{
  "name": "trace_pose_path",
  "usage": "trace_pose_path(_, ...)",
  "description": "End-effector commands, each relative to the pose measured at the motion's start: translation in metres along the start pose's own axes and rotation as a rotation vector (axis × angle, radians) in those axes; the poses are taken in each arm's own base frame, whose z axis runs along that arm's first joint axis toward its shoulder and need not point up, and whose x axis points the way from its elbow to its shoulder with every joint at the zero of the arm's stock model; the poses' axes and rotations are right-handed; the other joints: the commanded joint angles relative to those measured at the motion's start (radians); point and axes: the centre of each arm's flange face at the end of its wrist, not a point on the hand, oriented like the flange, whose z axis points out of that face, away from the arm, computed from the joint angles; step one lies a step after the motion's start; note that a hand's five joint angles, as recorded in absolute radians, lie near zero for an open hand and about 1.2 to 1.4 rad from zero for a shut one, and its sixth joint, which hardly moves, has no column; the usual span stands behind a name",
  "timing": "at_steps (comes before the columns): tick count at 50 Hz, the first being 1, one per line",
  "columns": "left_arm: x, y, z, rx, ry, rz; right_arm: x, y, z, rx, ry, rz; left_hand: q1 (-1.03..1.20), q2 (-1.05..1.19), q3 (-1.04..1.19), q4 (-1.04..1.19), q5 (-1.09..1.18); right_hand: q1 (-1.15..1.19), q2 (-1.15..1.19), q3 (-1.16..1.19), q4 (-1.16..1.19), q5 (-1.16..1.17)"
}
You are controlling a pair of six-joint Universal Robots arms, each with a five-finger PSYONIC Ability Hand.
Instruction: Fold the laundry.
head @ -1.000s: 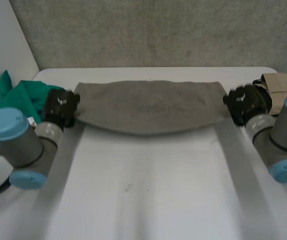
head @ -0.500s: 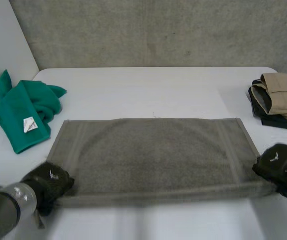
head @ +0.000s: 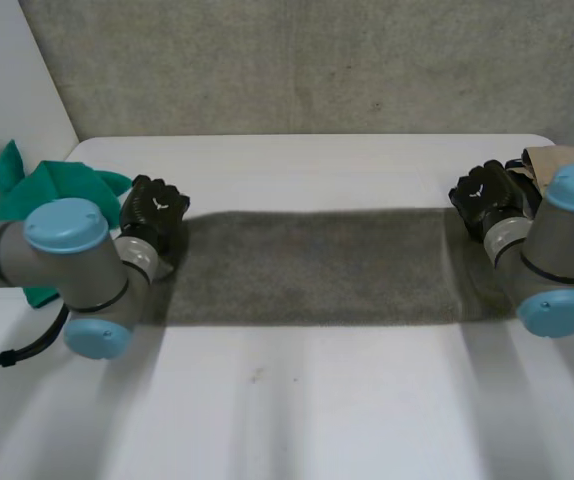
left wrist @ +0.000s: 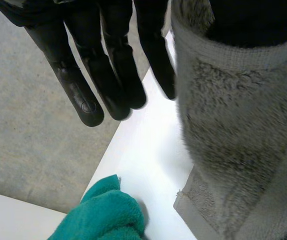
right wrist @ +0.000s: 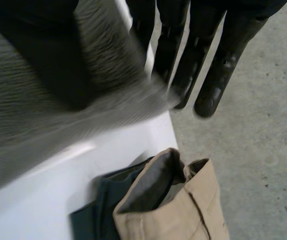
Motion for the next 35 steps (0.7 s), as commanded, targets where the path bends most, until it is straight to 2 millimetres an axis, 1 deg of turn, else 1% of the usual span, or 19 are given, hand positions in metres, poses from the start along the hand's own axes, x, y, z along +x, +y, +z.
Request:
trace_pose_path(1, 0.009, -0.002, 0.009, 0.009, -0.012, -0.011, -0.012, 0.008, 0.017, -0.003, 0.047, -0.008, -0.553, -0.637, -0.638, -0.635, -0.615, -0.422, -0.575, -0.584, -0.587, -0.596)
trace_pose_path(5, 0.010, -0.014, 0.004, 0.032, -0.015, -0.012, -0.005, -0.001, 0.008, -0.003, 0.059, 0.038, -0.553, -0.637, -0.638, -0.635, -0.615, -0.422, -0.575, -0.584, -0.587, -0.596)
trace_pose_path(6, 0.007, -0.016, 0.002, 0.034, -0.019, -0.012, 0.001, -0.006, 0.002, 0.003, 0.067, 0.074, -0.553, -0.637, -0.638, -0.635, -0.615, -0.422, -0.575, -0.584, -0.587, -0.596)
trace_pose_path(7, -0.002, -0.022, -0.002, 0.037, -0.033, -0.013, 0.005, -0.006, -0.002, 0.002, 0.067, 0.095, -0.553, -0.637, -0.638, -0.635, -0.615, -0.422, -0.575, -0.584, -0.587, -0.596)
trace_pose_path(9, -0.010, -0.028, -0.009, 0.046, -0.039, -0.015, 0.014, -0.012, -0.009, 0.014, 0.079, 0.136, -0.553, -0.637, -0.638, -0.635, -0.615, -0.422, -0.575, -0.584, -0.587, -0.596)
trace_pose_path(10, -0.013, -0.031, -0.012, 0.049, -0.040, -0.016, 0.023, -0.017, -0.018, 0.023, 0.086, 0.172, -0.553, -0.637, -0.638, -0.635, -0.615, -0.422, -0.575, -0.584, -0.587, -0.596)
trace_pose_path(12, -0.021, -0.038, -0.024, 0.056, -0.042, -0.023, 0.031, -0.022, -0.027, 0.030, 0.094, 0.202, -0.553, -0.637, -0.638, -0.635, -0.615, -0.422, -0.575, -0.584, -0.587, -0.596)
trace_pose_path(13, -0.022, -0.040, -0.028, 0.059, -0.039, -0.029, 0.033, -0.024, -0.032, 0.029, 0.091, 0.215, -0.553, -0.637, -0.638, -0.635, -0.615, -0.422, -0.575, -0.584, -0.587, -0.596)
trace_pose_path(14, -0.024, -0.042, -0.032, 0.065, -0.037, -0.038, 0.036, -0.026, -0.042, 0.021, 0.078, 0.234, -0.553, -0.637, -0.638, -0.635, -0.615, -0.422, -0.575, -0.584, -0.587, -0.596)
trace_pose_path(15, -0.028, -0.047, -0.039, 0.077, -0.031, -0.060, 0.035, -0.027, -0.048, 0.014, 0.064, 0.241, -0.553, -0.637, -0.638, -0.635, -0.615, -0.422, -0.575, -0.584, -0.587, -0.596)
trace_pose_path(17, -0.033, -0.049, -0.046, 0.089, -0.019, -0.090, 0.032, -0.027, -0.057, 0.001, 0.027, 0.250, -0.553, -0.637, -0.638, -0.635, -0.615, -0.422, -0.575, -0.584, -0.587, -0.596)
trace_pose_path(18, -0.034, -0.049, -0.049, 0.090, -0.009, -0.107, 0.027, -0.027, -0.065, -0.006, -0.016, 0.254, -0.553, -0.637, -0.638, -0.635, -0.615, -0.422, -0.575, -0.584, -0.587, -0.596)
trace_pose_path(21, -0.043, -0.040, -0.055, 0.081, 0.024, -0.164, 0.020, -0.024, -0.075, -0.017, -0.074, 0.260, -0.553, -0.637, -0.638, -0.635, -0.615, -0.422, -0.575, -0.584, -0.587, -0.596)
trace_pose_path(22, -0.044, -0.037, -0.056, 0.075, 0.033, -0.172, 0.016, -0.023, -0.080, -0.020, -0.107, 0.269, -0.553, -0.637, -0.638, -0.635, -0.615, -0.422, -0.575, -0.584, -0.587, -0.596)
trace_pose_path(23, -0.047, -0.031, -0.055, 0.060, 0.053, -0.179, 0.015, -0.022, -0.082, -0.021, -0.120, 0.271, -0.553, -0.637, -0.638, -0.635, -0.615, -0.422, -0.575, -0.584, -0.587, -0.596)
trace_pose_path(26, -0.051, -0.022, -0.054, 0.033, 0.076, -0.186, 0.011, -0.020, -0.088, -0.024, -0.145, 0.274, -0.553, -0.637, -0.638, -0.635, -0.615, -0.422, -0.575, -0.584, -0.587, -0.596)
trace_pose_path(29, -0.050, -0.018, -0.051, 0.016, 0.088, -0.188, 0.008, -0.018, -0.091, -0.032, -0.158, 0.278, -0.553, -0.637, -0.638, -0.635, -0.615, -0.422, -0.575, -0.584, -0.587, -0.596)
trace_pose_path(33, -0.041, -0.006, -0.042, -0.017, 0.110, -0.191, 0.006, -0.017, -0.092, -0.034, -0.164, 0.276, -0.553, -0.637, -0.638, -0.635, -0.615, -0.422, -0.575, -0.584, -0.587, -0.596)
trace_pose_path(35, -0.040, 0.001, -0.035, -0.024, 0.104, -0.188, 0.006, -0.017, -0.092, -0.035, -0.163, 0.276, -0.553, -0.637, -0.638, -0.635, -0.615, -0.422, -0.575, -0.584, -0.587, -0.596)
